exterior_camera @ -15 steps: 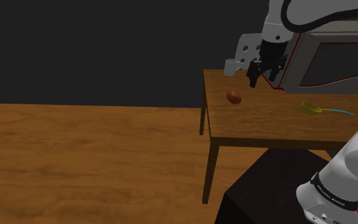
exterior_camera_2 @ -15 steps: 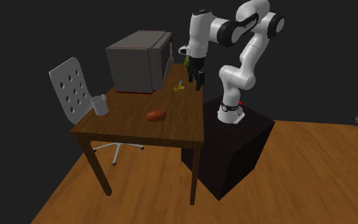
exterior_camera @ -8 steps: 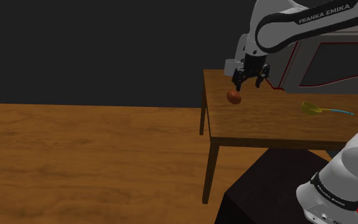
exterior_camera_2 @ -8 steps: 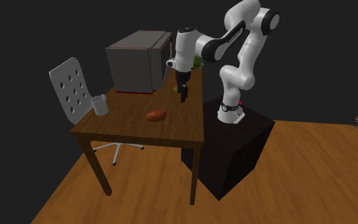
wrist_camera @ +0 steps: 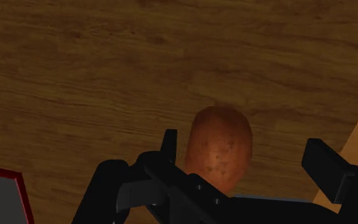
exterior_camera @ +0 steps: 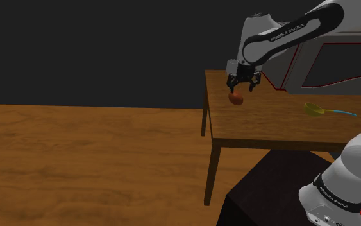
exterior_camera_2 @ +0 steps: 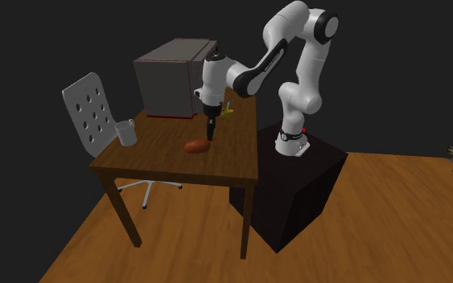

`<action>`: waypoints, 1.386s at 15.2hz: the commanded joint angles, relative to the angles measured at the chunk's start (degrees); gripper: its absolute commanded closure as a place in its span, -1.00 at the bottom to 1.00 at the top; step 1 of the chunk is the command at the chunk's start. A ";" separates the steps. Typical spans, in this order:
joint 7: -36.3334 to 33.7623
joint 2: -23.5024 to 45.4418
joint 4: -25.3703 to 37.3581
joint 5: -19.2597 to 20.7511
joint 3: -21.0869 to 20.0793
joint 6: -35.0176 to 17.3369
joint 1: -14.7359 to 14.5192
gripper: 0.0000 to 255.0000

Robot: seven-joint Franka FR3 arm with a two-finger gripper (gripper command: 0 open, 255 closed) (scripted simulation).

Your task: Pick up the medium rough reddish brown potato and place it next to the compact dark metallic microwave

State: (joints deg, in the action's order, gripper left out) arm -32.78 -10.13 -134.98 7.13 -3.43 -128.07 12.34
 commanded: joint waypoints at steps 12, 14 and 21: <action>-4.77 9.99 0.91 2.85 0.68 -9.61 1.52 -1.00; -4.77 9.99 0.91 2.85 0.68 -9.61 1.52 -1.00; -4.76 9.99 0.92 2.85 0.68 -9.59 1.52 1.00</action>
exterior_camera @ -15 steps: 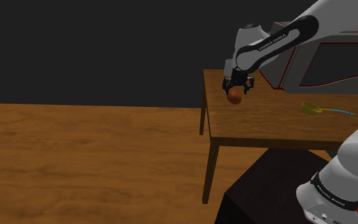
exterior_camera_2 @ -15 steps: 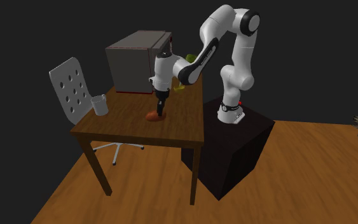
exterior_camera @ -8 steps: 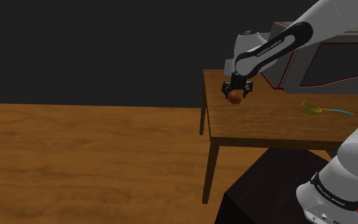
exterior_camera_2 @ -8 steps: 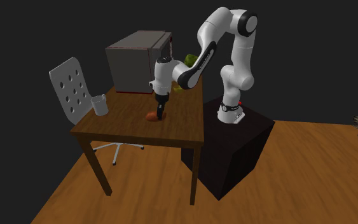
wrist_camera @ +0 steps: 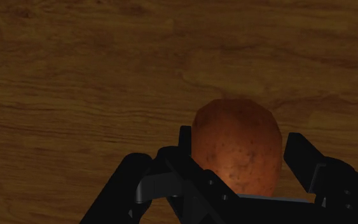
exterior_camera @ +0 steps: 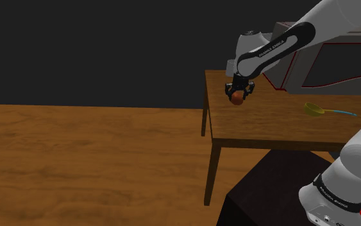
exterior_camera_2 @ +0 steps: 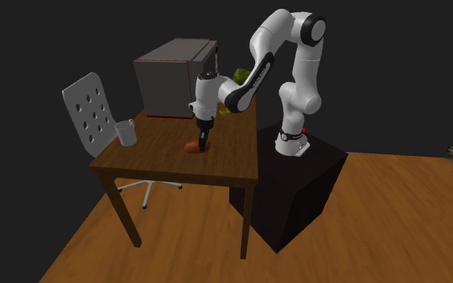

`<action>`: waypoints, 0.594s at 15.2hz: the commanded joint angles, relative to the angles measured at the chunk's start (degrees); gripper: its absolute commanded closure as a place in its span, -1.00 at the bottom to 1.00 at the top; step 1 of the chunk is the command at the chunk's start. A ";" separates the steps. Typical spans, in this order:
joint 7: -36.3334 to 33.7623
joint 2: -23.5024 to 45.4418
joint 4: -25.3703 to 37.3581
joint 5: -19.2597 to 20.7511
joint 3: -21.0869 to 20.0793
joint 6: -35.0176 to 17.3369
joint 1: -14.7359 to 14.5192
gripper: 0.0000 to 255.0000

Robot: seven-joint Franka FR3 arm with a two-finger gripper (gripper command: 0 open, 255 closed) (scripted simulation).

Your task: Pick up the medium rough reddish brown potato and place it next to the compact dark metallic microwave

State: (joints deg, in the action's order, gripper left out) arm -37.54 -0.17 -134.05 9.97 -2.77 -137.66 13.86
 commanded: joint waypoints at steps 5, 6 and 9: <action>0.01 0.04 0.00 0.00 0.01 -0.01 0.01 1.00; -0.01 0.03 -0.02 0.00 0.01 -0.03 0.01 1.00; 0.54 -1.45 0.82 -0.51 -0.03 2.27 -0.04 1.00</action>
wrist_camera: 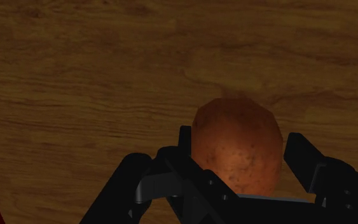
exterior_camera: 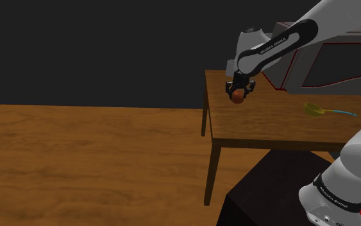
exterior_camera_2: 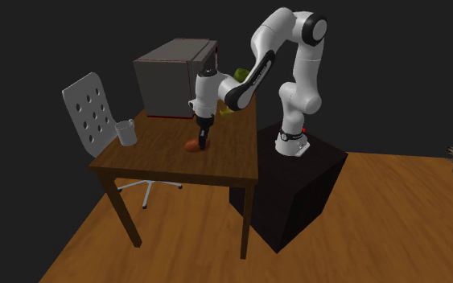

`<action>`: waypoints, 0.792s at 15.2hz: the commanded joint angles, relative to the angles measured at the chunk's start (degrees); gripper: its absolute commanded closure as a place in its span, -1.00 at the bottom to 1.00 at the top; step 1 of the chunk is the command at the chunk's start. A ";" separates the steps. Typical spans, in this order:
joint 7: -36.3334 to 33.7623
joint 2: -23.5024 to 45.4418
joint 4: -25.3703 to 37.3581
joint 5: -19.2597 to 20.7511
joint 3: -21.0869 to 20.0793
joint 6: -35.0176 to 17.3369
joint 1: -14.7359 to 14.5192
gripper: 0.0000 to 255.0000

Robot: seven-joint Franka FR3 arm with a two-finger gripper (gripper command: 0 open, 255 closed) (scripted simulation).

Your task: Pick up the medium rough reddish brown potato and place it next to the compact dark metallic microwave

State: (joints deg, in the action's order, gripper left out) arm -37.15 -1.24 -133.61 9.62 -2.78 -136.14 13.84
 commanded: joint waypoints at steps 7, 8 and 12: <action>1.26 -3.42 2.78 -1.13 -0.07 6.13 -0.15 1.00; 1.40 -3.80 3.17 -1.25 -0.07 6.90 -0.17 1.00; 1.94 -5.21 4.87 -1.67 -0.08 9.98 -0.24 1.00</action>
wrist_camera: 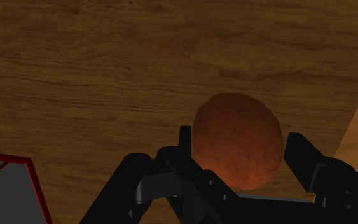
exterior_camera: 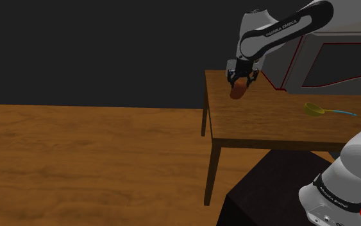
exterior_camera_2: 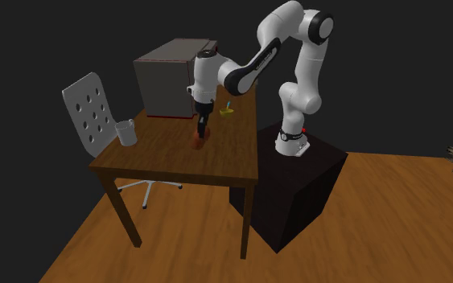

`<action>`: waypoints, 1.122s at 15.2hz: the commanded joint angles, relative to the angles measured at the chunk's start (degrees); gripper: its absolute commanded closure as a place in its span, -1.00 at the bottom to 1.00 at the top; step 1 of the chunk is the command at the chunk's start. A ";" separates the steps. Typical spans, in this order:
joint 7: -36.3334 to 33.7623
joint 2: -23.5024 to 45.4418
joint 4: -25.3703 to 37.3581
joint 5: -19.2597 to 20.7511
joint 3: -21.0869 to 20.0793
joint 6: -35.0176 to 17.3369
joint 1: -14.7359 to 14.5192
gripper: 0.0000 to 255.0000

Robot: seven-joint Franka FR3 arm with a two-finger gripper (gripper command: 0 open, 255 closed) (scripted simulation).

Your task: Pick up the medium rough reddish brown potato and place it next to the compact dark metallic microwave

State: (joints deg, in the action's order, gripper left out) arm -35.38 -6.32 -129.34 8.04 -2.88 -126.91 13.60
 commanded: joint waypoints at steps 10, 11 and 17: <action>1.31 -2.78 5.68 -0.88 0.02 8.41 -0.13 1.00; 1.42 -2.98 6.26 -0.94 0.01 9.17 -0.14 1.00; 1.99 -3.89 9.95 -1.26 0.00 13.75 -0.19 1.00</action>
State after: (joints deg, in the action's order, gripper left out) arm -33.48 -10.35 -120.38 6.82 -2.87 -114.03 13.41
